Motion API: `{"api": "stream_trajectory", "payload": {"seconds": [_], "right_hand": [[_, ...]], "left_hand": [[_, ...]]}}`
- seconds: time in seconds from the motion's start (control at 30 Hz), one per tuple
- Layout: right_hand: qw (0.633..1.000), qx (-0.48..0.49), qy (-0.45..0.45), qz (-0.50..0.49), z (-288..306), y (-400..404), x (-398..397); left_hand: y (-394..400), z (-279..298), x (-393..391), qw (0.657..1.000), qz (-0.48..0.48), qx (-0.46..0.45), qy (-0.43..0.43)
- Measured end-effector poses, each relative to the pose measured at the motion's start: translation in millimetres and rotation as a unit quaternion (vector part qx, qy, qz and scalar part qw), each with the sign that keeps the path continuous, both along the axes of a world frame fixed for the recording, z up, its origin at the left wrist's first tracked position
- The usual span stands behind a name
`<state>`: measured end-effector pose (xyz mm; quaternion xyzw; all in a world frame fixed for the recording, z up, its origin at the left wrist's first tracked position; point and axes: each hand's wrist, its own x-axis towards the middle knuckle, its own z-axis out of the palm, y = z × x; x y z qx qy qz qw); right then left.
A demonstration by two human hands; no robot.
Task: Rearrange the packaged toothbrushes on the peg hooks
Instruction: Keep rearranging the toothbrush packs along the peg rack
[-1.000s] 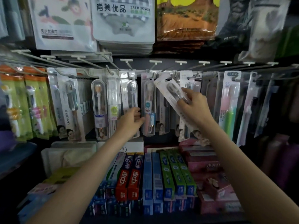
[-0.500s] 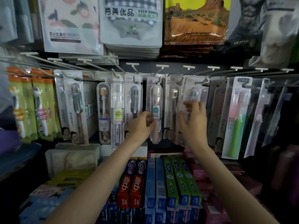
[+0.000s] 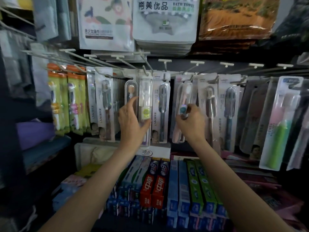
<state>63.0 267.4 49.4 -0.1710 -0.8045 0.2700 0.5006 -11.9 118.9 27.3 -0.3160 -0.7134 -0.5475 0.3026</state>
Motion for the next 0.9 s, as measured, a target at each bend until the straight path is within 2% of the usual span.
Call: {"api": "stream_trajectory", "payload": {"seconds": [0.07,0.13,0.4,0.57,0.8,0.9], "right_hand": [[1.0,0.007,0.001,0.014,1,-1,5],[0.999,0.031,0.004,0.013,2,-2,12],[0.992,0.116,-0.05,-0.02,7,-2,46],[0.994,0.097,-0.014,0.056,9,-3,69],[0.985,0.06,0.013,0.16,16,-15,73],[0.982,0.101,-0.029,0.154,18,-20,64]], "left_hand": [[1,0,-1,0.997,-0.056,0.016,-0.048],[1,-1,-3,0.995,-0.07,0.005,-0.065],[-7,-5,-10,0.996,-0.072,-0.034,-0.038],[-10,-6,-15,0.998,-0.055,-0.043,-0.01],[-1,-9,-11,0.997,-0.069,-0.035,-0.019],[-6,-11,-13,0.994,-0.095,-0.041,-0.033]]}}
